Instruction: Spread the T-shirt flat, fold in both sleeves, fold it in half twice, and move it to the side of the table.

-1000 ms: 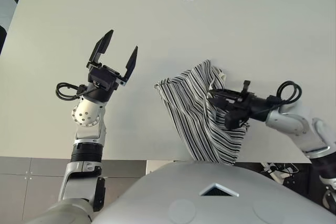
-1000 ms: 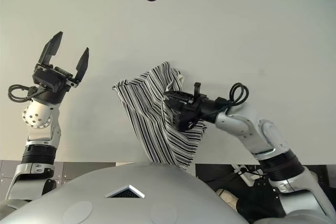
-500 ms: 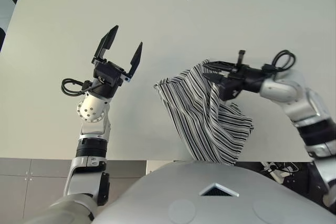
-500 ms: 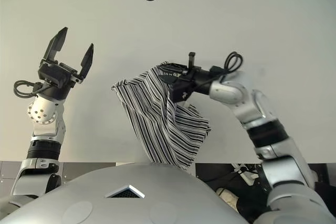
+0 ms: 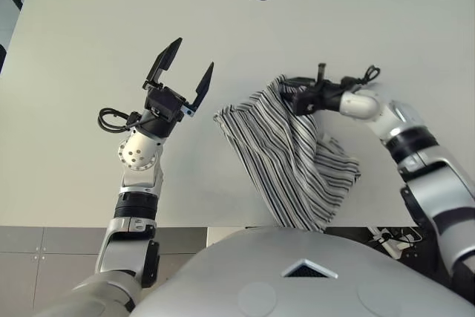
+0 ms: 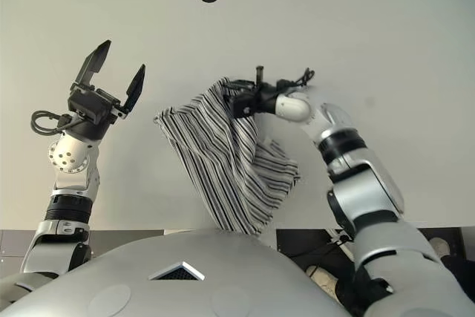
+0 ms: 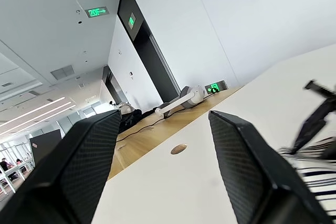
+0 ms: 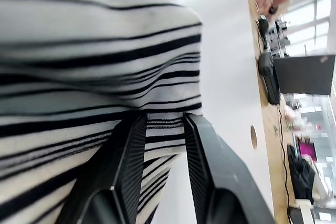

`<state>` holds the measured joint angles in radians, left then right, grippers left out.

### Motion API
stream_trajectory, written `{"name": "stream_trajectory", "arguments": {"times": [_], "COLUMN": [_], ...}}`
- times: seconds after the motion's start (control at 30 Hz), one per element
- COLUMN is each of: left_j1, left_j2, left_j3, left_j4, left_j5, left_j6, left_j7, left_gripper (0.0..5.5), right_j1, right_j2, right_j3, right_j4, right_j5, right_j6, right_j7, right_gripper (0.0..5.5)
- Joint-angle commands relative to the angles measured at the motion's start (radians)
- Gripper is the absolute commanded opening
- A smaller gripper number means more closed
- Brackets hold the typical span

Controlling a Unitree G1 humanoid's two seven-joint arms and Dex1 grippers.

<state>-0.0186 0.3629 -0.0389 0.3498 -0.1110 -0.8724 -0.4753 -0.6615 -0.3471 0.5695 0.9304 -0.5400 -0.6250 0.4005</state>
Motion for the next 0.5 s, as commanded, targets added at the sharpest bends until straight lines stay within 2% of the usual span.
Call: {"name": "stream_trajectory", "arguments": {"times": [0.03, 0.13, 0.37, 0.5], "left_j1": [-0.056, -0.084, -0.179, -0.25], "left_j2": [-0.01, -0.01, 0.033, 0.058], "left_j3": [-0.013, -0.018, -0.011, -0.053], "left_j4": [0.012, 0.052, 0.208, 0.289], "left_j5": [0.009, 0.038, 0.26, 0.444], "left_j6": [0.011, 0.01, 0.01, 0.037], "left_j7": [-0.012, -0.006, 0.109, 0.224], "left_gripper": [3.11, 3.11, 3.11, 3.11], "right_j1": [-0.14, -0.175, -0.15, -0.14], "right_j2": [0.066, 0.054, 0.042, 0.04], "right_j3": [-0.031, -0.071, -0.13, -0.186], "right_j4": [0.327, 0.398, 0.394, 0.321], "right_j5": [-0.03, -0.003, 0.021, 0.07], "right_j6": [0.303, 0.388, 0.343, 0.162], "right_j7": [-0.122, -0.207, -0.306, -0.382], "right_gripper": [1.31, 1.31, 1.31, 1.31]}}
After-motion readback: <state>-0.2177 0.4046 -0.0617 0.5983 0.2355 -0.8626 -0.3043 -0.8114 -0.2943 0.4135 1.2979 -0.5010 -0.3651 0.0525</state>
